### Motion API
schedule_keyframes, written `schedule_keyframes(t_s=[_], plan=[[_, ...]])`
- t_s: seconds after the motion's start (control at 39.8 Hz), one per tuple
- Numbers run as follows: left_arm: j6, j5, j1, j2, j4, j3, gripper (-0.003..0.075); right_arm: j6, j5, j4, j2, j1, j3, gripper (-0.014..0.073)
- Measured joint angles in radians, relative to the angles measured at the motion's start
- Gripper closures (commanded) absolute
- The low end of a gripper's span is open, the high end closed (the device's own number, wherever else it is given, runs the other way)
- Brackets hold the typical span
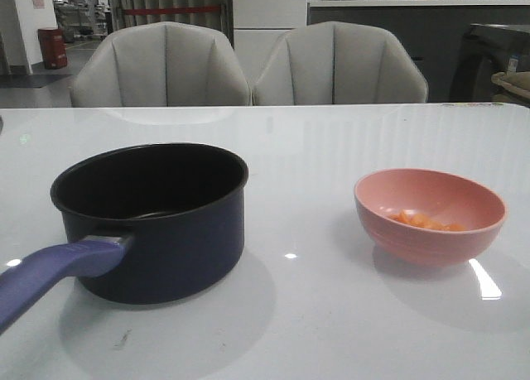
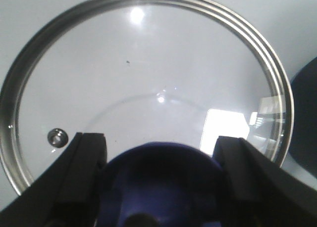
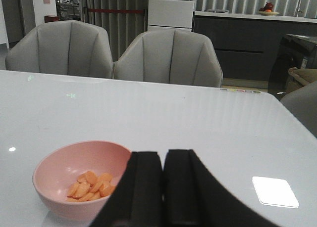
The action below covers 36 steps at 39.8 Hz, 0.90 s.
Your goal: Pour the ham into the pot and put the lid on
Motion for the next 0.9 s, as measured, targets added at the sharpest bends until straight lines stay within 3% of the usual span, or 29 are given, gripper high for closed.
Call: schedule_keyframes(t_s=[0.33,0.63,0.9], plan=[[0.02,-0.186,0.033,0.03,-0.002,0.168,0.0552,0.0,0.0,0.0,0.0,0.0,0.0,0.0459],[0.054,-0.222,0.034,0.144,-0.006,0.201,0.0537,0.0,0.0,0.0,0.0,0.0,0.0,0.0459],[0.074,-0.223,0.034,0.185,-0.031,0.202,0.0196,0.0,0.0,0.0,0.0,0.0,0.0,0.0459]])
